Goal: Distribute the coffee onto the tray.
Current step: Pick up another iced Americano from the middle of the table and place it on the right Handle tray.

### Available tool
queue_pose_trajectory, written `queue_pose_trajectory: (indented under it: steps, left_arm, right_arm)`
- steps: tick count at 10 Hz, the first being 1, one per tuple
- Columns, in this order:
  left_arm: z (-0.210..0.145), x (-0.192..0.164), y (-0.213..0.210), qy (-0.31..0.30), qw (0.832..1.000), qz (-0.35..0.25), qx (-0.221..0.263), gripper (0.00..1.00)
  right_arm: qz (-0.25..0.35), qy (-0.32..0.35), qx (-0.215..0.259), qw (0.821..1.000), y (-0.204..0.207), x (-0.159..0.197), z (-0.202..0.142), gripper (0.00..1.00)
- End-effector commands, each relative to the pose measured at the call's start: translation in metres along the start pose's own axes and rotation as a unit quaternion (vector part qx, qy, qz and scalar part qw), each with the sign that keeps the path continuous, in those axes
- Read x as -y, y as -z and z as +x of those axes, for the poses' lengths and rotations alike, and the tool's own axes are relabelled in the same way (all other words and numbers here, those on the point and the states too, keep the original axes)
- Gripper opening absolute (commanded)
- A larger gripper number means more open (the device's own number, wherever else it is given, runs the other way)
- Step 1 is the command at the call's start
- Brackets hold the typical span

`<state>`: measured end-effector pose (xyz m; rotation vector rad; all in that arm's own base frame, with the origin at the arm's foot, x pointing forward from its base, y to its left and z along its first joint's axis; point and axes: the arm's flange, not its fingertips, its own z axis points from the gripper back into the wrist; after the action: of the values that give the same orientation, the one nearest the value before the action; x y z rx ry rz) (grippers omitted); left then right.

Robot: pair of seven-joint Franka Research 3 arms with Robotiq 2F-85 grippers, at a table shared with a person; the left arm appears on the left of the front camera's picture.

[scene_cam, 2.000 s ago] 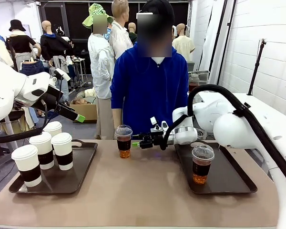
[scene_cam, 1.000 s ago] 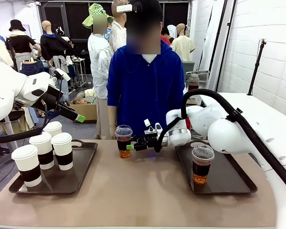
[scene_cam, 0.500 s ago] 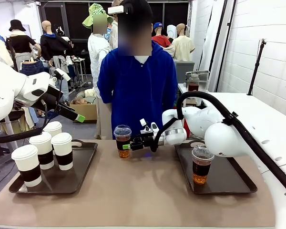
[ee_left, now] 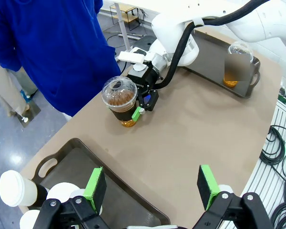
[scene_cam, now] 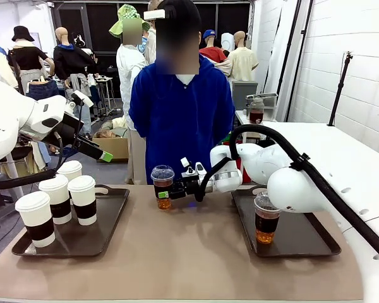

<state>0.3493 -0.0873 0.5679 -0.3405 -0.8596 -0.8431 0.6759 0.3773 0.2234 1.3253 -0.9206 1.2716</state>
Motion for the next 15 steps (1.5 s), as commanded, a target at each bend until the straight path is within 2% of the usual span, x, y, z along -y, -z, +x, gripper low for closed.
queue_pose_trajectory:
  steps: [1, 5, 7, 9, 11, 15]
  left_arm:
    - [-0.001, -0.001, 0.000, -0.002, 1.000, -0.002, 0.002, 1.00]
    - [-0.001, -0.001, 0.000, -0.002, 1.000, -0.002, 0.002, 1.00]
    - [-0.001, -0.001, 0.000, -0.002, 1.000, -0.002, 0.002, 1.00]
    - [-0.001, -0.001, 0.000, -0.002, 1.000, -0.002, 0.002, 1.00]
    - [-0.001, -0.001, 0.000, -0.002, 1.000, -0.002, 0.002, 1.00]
    - [-0.001, -0.001, 0.000, -0.002, 1.000, -0.002, 0.002, 1.00]
  right_arm:
    - [-0.001, 0.009, 0.002, 1.000, 0.001, 0.009, 0.005, 0.69]
    - [0.013, 0.003, -0.004, 1.000, -0.003, -0.002, 0.016, 0.69]
    - [0.021, -0.006, -0.007, 1.000, -0.015, -0.013, 0.040, 0.69]
    - [0.028, -0.019, -0.004, 0.999, -0.050, -0.029, 0.074, 0.69]
    - [0.031, -0.025, -0.006, 0.999, -0.098, -0.044, 0.094, 0.69]
    - [-0.002, -0.025, -0.006, 1.000, -0.202, -0.069, 0.096, 0.69]
